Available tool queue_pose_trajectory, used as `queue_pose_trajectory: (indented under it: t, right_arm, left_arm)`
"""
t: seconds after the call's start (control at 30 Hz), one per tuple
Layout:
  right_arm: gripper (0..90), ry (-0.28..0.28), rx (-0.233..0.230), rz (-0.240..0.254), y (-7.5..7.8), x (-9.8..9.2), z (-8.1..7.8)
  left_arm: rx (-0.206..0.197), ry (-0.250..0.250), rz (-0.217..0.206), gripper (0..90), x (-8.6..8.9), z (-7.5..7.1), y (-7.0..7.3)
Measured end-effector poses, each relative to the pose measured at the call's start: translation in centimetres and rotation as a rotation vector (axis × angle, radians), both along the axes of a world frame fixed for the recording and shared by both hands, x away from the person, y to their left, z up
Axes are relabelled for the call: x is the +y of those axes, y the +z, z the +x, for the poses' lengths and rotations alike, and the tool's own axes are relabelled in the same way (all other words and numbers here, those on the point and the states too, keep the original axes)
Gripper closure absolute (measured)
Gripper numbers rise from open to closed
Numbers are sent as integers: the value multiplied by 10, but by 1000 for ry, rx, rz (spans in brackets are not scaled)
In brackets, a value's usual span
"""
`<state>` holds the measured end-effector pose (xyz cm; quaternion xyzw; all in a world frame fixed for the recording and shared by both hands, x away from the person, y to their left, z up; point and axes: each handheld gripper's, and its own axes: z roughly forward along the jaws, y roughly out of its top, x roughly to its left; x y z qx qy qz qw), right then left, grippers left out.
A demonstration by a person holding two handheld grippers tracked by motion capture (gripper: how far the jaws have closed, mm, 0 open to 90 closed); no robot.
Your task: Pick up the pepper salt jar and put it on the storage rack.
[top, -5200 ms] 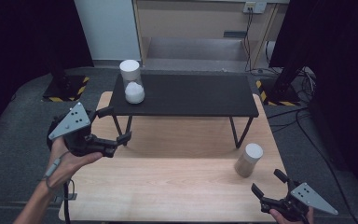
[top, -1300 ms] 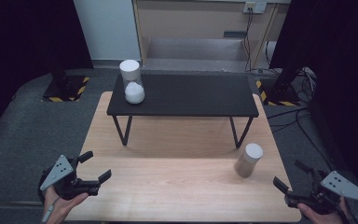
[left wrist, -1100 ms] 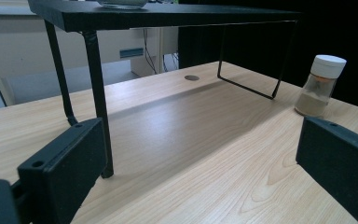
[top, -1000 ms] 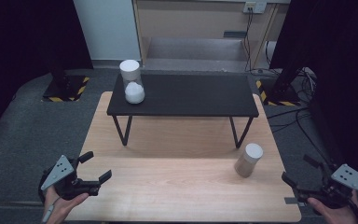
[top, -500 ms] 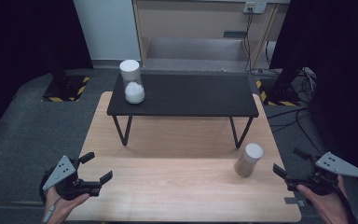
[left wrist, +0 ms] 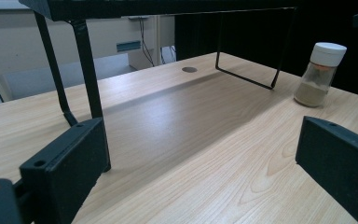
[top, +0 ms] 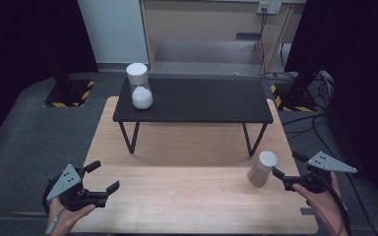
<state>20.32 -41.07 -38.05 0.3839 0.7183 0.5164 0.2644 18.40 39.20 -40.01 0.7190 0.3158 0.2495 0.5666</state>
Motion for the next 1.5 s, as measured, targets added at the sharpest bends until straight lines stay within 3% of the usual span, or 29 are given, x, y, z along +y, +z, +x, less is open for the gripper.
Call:
queue_pose_trajectory:
  t: [0.7,0.87,1.0,1.27,1.5]
  right_arm:
    - [96,-1,101,-33,-26,31,42]
    - [176,-12,107,-49,-30,33,42]
    - [333,-36,84,-73,-32,35,37]
    - [337,-35,79,-80,-31,34,36]
    - [338,37,81,-88,-19,29,41]
  left_arm:
    - [1,-1,2,16,0,0,0]
    - [2,-3,3,16,0,0,0]
    - [3,-4,4,16,0,1,0]
    - [5,-4,3,17,0,1,-1]
    - [7,-3,7,18,0,1,0]
